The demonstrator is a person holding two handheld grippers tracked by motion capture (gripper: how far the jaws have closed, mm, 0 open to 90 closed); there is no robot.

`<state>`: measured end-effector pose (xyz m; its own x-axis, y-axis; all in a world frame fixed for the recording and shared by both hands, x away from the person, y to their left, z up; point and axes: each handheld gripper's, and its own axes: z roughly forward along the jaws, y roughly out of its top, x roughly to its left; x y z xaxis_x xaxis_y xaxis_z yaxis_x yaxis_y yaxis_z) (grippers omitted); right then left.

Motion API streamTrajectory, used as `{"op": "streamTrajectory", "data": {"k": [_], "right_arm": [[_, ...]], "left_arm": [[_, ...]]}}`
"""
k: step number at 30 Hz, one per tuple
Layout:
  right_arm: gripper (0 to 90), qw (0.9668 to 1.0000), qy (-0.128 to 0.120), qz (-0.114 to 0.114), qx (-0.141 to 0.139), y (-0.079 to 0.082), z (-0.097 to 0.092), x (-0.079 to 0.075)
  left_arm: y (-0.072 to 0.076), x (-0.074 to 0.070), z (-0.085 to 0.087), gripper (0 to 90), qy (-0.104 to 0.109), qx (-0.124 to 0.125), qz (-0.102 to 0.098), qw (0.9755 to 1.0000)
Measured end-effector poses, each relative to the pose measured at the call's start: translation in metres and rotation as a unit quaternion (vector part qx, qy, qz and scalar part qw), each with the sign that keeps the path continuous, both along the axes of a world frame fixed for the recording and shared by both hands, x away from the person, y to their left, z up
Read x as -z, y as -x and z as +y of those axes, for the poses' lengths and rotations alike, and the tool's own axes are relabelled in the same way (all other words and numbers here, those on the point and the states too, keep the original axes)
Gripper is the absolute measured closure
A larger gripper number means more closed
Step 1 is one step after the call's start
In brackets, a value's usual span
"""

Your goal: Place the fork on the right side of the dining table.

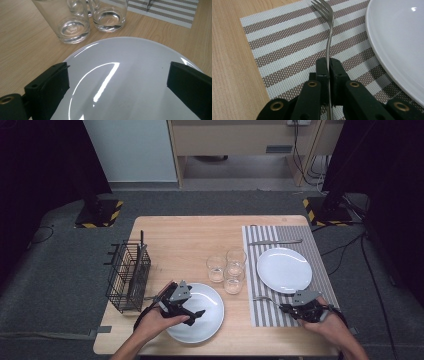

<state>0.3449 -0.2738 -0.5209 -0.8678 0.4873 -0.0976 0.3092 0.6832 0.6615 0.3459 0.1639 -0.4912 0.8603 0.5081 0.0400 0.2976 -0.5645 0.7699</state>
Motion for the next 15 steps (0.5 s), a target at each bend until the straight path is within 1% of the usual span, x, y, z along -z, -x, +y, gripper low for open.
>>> {"op": "streamTrajectory", "data": {"k": [8,15], "right_arm": [[85.9,1.0,0.0,-0.001,0.0,0.0001,0.0,0.0],[86.7,1.0,0.0,-0.001,-0.001,-0.0001,0.0003,-0.0003]], "left_arm": [[0.0003,-0.0002,-0.0001,3.6,0.0,0.001,0.0,1.0],[0.0002,-0.0007,0.0,3.6,0.001,0.001,0.0,1.0]]}}
